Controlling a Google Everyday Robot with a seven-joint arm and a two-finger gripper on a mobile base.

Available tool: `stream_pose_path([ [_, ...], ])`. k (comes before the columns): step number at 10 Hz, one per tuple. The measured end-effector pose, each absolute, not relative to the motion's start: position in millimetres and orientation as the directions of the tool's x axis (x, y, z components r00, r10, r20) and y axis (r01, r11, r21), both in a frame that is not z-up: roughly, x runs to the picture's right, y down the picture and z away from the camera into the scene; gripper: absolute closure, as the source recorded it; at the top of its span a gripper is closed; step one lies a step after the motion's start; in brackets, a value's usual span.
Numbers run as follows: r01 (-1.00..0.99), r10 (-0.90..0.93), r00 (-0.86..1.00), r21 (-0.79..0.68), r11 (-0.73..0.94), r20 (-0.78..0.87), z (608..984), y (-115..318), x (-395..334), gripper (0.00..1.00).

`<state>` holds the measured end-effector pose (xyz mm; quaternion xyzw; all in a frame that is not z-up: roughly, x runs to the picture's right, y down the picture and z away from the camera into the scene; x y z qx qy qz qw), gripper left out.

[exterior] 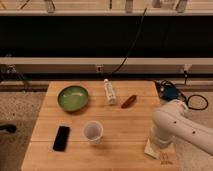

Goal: Place the white sponge in the ceramic bowl

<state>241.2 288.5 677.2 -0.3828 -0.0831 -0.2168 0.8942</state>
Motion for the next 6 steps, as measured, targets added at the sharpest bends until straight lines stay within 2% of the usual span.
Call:
stream_pose_path([
  [1,0.453,-0.324,0.892,-0.646,0.614,0.317,677.1,286.6,240.5,0.83],
  [3,0.467,-0.323,0.884,-0.635,0.615,0.337,675.2,281.8,241.5,0.62],
  [6,0.5,-0.321,0.865,-0.615,0.61,0.385,696.4,295.4,246.4,0.32],
])
